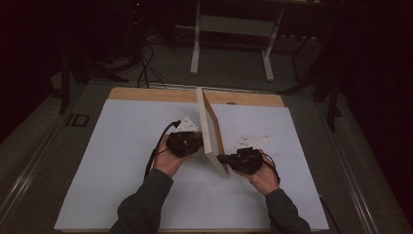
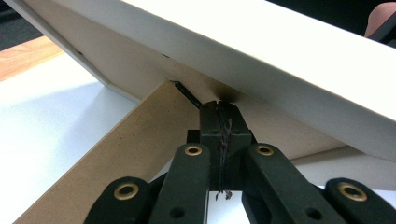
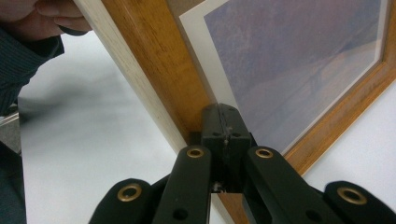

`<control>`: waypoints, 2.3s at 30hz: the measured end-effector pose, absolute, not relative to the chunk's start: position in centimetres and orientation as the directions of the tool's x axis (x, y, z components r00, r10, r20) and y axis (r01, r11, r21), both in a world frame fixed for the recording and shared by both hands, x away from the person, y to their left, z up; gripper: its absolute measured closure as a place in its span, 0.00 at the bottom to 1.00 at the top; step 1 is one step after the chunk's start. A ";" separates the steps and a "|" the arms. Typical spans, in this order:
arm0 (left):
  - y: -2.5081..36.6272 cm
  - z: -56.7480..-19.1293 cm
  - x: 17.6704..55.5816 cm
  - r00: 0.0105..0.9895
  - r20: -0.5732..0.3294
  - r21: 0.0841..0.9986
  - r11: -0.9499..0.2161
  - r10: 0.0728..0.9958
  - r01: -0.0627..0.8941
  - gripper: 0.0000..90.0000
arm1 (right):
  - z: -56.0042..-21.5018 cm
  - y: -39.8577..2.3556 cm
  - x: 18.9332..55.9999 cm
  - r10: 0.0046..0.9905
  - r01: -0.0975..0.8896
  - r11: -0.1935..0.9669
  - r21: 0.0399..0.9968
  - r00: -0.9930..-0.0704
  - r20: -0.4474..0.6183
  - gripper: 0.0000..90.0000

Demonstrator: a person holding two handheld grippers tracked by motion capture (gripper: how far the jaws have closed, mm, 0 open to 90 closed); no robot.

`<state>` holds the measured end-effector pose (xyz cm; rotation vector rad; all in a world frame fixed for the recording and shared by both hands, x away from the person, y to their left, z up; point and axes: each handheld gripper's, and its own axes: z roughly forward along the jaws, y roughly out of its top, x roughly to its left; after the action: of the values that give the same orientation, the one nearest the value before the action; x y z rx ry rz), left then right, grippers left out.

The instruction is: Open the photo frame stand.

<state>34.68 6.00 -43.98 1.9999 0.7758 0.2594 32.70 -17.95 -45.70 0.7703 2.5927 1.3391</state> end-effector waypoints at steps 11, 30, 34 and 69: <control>6.3 -44.4 35.7 0.775 -0.146 0.828 -0.352 0.614 0.435 1.00 | -45.6 -17.1 32.8 0.486 0.380 0.486 0.787 -0.866 0.118 1.00; 7.4 -44.7 36.7 0.781 -0.195 0.828 -0.328 0.593 0.456 1.00 | -45.7 -14.9 33.2 0.507 0.397 0.481 0.782 -0.853 0.122 1.00; 7.6 -44.9 37.0 0.777 -0.215 0.828 -0.312 0.591 0.467 1.00 | -45.7 -14.5 33.3 0.512 0.398 0.479 0.783 -0.851 0.119 1.00; 11.6 -43.7 35.0 0.732 -0.215 0.834 -0.269 0.646 0.483 0.66 | -46.1 -15.9 33.8 0.544 0.412 0.479 0.775 -0.832 0.106 0.92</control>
<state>35.02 11.60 -43.71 1.9252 0.8661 0.2036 33.76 -15.94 -46.07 0.8360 2.5657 1.2802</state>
